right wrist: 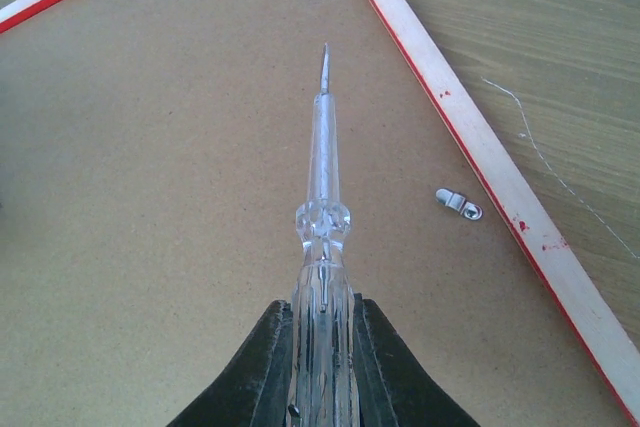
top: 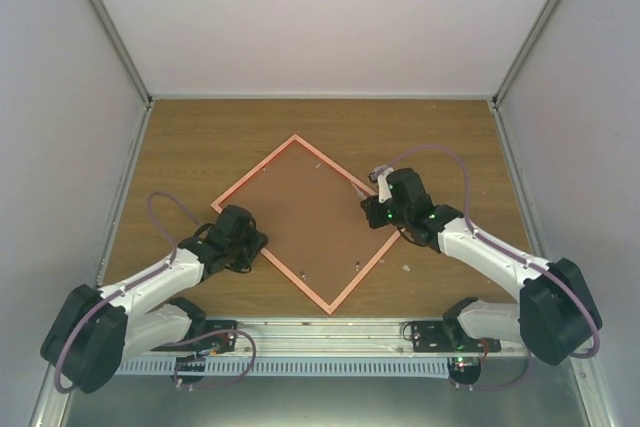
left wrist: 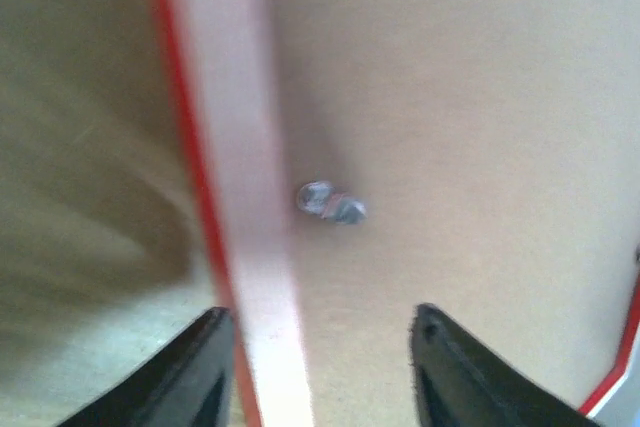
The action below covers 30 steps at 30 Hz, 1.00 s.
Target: Take the photo out of the frame
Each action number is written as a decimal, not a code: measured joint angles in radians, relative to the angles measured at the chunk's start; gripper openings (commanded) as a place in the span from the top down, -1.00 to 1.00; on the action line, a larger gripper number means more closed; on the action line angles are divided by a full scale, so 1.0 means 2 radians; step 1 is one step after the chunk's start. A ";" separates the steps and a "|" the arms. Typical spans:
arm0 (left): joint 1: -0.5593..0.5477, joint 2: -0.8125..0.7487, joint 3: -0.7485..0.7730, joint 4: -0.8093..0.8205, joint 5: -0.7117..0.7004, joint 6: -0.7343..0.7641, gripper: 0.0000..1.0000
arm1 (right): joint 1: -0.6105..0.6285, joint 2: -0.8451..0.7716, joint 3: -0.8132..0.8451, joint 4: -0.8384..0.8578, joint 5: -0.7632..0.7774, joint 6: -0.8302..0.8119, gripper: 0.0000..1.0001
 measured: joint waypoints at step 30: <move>0.173 0.312 0.312 0.013 -0.075 0.595 -0.80 | 0.000 0.015 -0.006 0.025 -0.051 -0.014 0.99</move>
